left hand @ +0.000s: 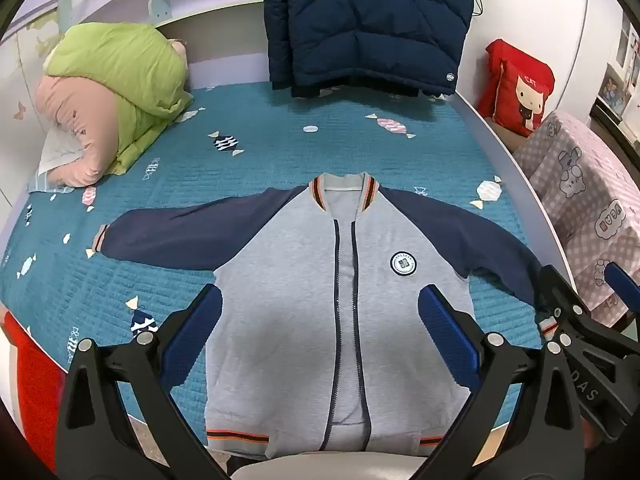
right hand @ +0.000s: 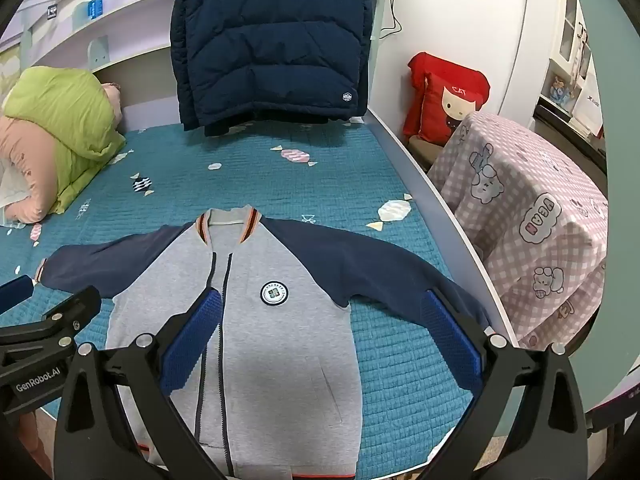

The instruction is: Fold large clothes

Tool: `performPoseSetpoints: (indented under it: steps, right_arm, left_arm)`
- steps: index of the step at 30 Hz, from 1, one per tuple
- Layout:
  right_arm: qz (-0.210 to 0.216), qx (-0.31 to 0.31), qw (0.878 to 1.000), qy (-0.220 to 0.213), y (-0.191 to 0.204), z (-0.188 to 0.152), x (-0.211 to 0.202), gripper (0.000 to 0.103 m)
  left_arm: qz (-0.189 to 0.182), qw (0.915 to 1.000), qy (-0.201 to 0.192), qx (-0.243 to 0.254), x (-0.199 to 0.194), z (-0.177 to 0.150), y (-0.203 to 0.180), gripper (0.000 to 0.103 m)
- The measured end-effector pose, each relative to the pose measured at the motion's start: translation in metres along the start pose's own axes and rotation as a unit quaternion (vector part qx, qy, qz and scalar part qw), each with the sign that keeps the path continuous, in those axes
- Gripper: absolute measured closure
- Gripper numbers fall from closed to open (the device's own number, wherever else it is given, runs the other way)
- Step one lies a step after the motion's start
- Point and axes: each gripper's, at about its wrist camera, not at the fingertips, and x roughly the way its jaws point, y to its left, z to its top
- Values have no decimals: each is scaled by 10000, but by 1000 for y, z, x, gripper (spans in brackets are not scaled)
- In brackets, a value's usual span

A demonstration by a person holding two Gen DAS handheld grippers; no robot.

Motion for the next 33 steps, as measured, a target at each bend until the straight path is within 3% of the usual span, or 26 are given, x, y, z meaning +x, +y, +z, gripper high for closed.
performPoseSetpoints:
  steps: [33]
  right_arm:
    - [21,27,10000,78,1,3,3,7]
  left_arm:
    - [1,9999,105,46,8,0,-1,5]
